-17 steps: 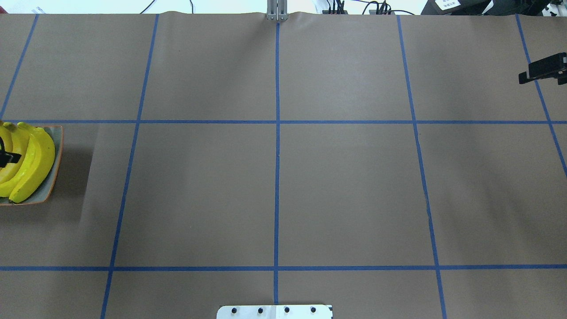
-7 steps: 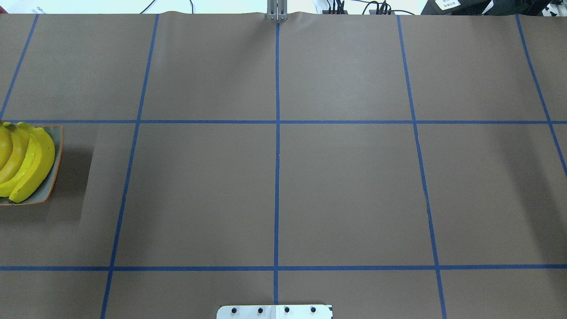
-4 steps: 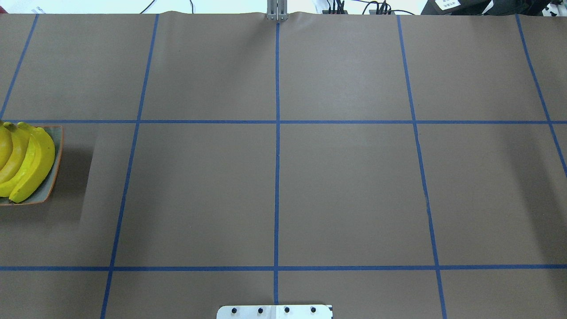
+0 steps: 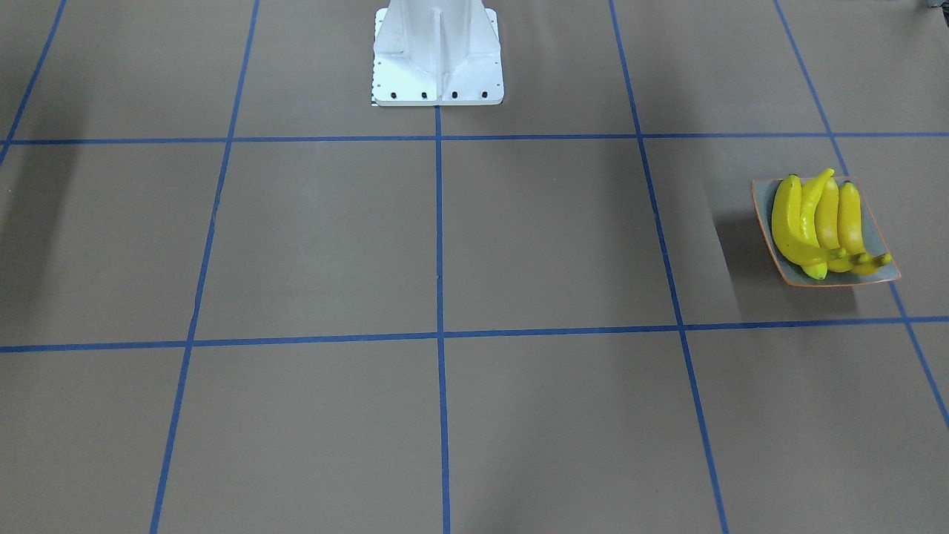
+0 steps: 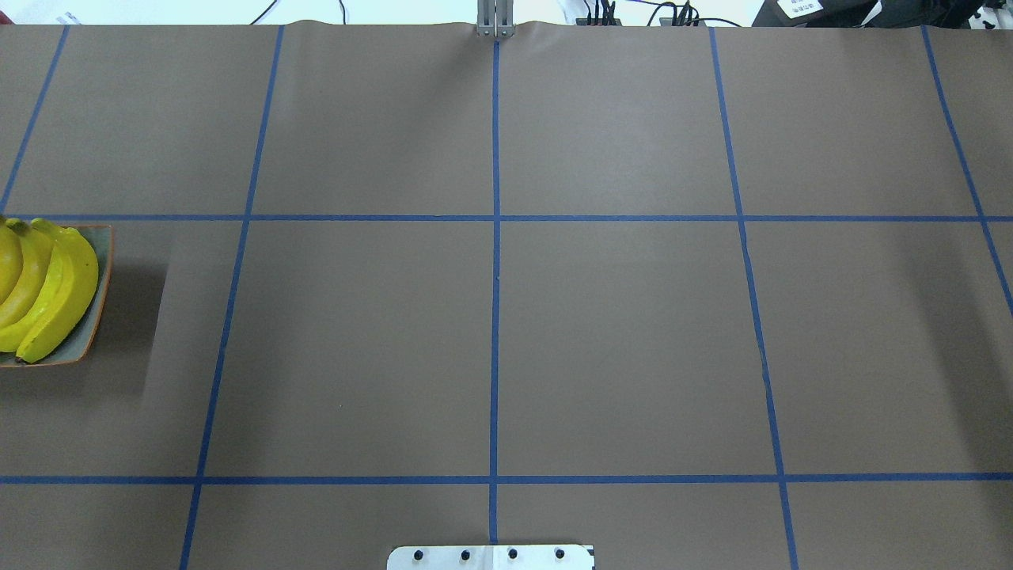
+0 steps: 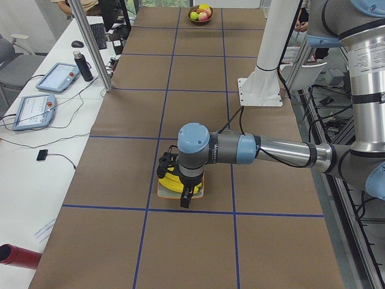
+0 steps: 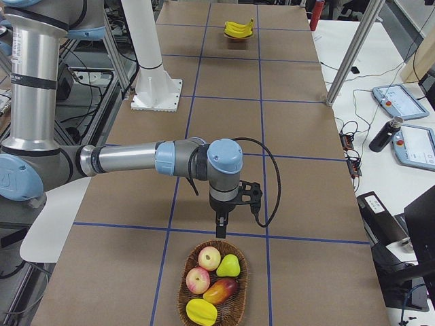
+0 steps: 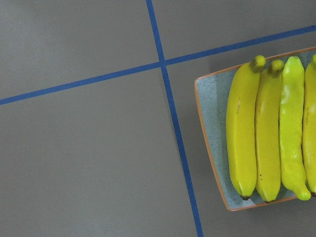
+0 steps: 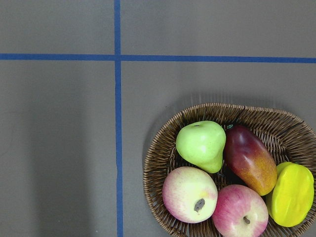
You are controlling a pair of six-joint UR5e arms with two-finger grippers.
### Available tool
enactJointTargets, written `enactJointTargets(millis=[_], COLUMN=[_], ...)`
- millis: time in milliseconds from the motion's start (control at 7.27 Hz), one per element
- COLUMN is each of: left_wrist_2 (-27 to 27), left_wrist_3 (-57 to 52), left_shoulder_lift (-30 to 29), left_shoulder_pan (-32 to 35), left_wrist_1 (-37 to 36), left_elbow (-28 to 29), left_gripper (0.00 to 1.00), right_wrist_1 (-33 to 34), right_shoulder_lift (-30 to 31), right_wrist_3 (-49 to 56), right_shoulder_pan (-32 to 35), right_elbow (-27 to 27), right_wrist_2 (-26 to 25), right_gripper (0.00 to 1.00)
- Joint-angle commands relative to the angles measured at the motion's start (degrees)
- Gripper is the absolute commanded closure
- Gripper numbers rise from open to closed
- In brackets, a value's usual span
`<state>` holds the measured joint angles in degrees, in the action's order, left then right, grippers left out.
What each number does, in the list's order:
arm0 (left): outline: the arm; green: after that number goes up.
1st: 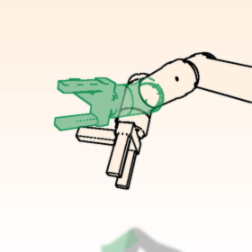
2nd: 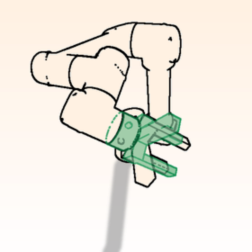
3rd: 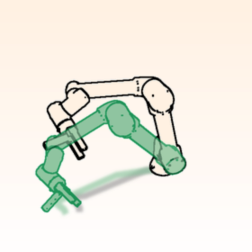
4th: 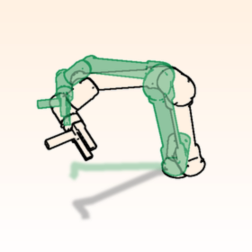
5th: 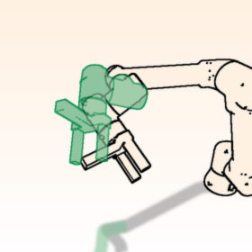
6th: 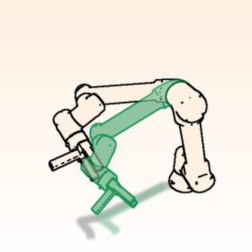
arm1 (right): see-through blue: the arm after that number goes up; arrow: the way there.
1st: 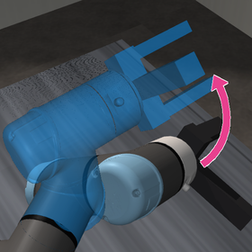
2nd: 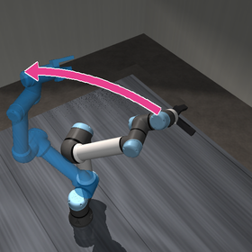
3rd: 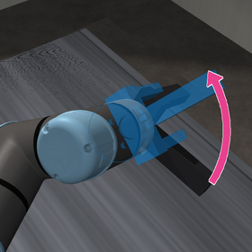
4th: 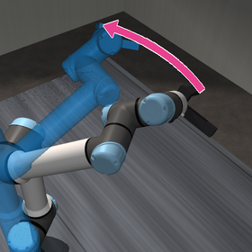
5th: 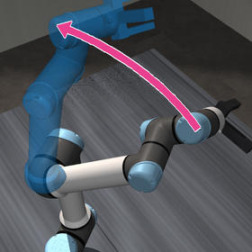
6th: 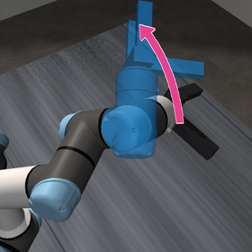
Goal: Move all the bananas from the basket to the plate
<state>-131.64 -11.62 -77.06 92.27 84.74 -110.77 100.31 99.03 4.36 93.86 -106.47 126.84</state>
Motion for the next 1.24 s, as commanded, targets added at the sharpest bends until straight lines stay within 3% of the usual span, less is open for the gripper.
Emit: enactJointTargets(millis=[0, 275, 1100], left_wrist_2=[0.1, 0.1, 0.0], left_wrist_3=[0.0, 0.1, 0.2], left_shoulder_lift=[0.3, 2.2, 4.0], left_shoulder_pan=[0.0, 0.0, 0.0], left_wrist_1=[0.1, 0.0, 0.1], left_elbow=[0.2, -0.1, -0.4], left_gripper=[0.00, 0.00, 0.00], right_wrist_1=[-5.6, -6.4, -6.3], right_shoulder_lift=[0.7, 0.3, -0.5], right_wrist_3=[-0.1, -6.1, -6.1], right_shoulder_pan=[-1.9, -2.7, -2.7], right_elbow=[3.2, 2.8, 2.5], right_wrist_2=[-0.1, 0.2, 0.2], right_gripper=[0.00, 0.00, 0.00])
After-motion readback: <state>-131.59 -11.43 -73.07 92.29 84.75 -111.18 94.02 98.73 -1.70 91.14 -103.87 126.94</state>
